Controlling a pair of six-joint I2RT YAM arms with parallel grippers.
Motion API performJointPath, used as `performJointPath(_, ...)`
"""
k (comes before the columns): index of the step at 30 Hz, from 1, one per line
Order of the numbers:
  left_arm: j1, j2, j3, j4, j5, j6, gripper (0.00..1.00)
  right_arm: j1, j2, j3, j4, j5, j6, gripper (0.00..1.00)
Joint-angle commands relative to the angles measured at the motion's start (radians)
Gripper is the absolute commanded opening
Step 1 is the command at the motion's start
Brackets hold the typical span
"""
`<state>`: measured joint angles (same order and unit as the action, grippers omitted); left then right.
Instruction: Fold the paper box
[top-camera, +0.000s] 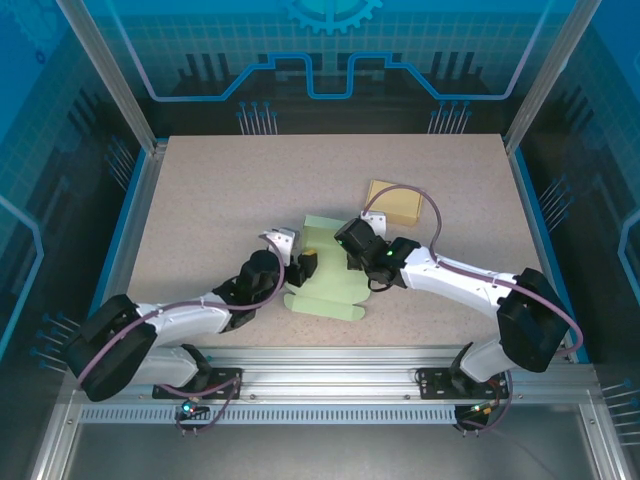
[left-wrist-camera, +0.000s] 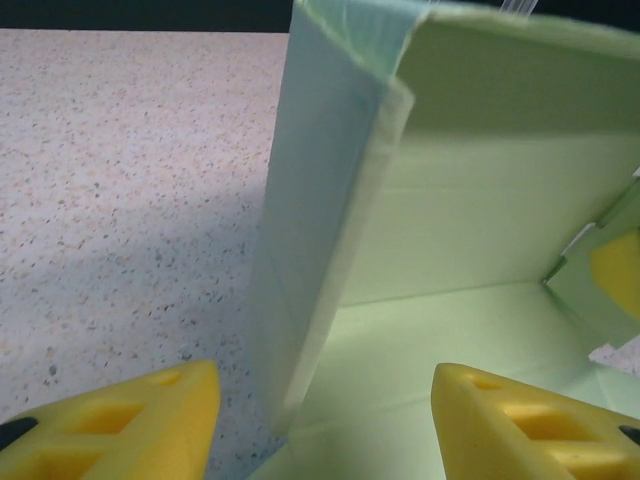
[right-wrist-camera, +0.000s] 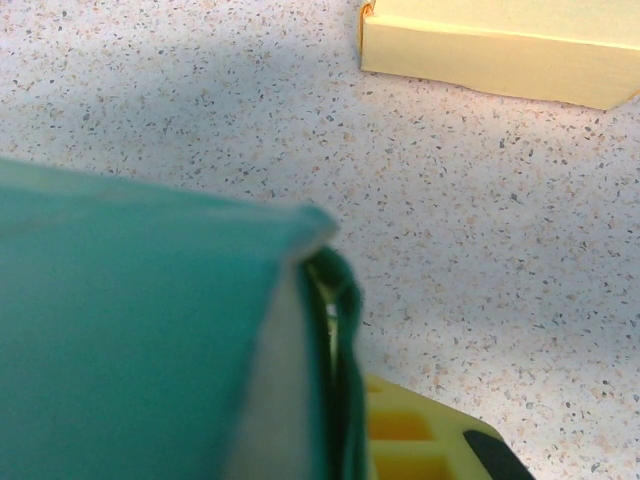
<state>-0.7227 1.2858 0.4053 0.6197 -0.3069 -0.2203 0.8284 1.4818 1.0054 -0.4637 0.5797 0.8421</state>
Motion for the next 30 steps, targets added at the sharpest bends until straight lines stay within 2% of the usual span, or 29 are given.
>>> performJointPath(1,-0.007,-0.025,-0.012,-0.026,-0.075,-0.022,0.58,-0.008,0.012,0.029,-0.009,0.013,0.015,0.0)
performJointPath(4,-0.008,-0.014,-0.008,-0.019,-0.117,-0.022,0.52,-0.003,0.012,0.03,-0.01,0.011,0.014,0.0)
performJointPath(10,-0.009,0.051,0.027,0.055,-0.146,0.025,0.49,0.005,0.021,0.035,-0.006,0.0,0.012,0.0)
performJointPath(15,-0.009,0.119,0.074,0.088,-0.16,0.046,0.38,0.009,0.029,0.04,-0.007,-0.008,0.009,0.0)
performJointPath(21,-0.015,0.155,0.103,0.084,-0.322,-0.043,0.21,0.019,0.042,0.044,-0.003,-0.018,0.007,0.0)
performJointPath(24,-0.018,0.153,0.132,0.007,-0.438,-0.129,0.14,0.027,0.065,0.054,-0.004,-0.021,0.006,0.0)
performJointPath(26,-0.018,0.149,0.145,-0.016,-0.458,-0.151,0.15,0.03,0.08,0.061,-0.007,-0.023,0.007,0.0)
performJointPath(30,-0.029,0.124,0.135,0.038,-0.364,-0.105,0.23,0.029,0.112,0.083,-0.029,-0.011,0.009,0.0)
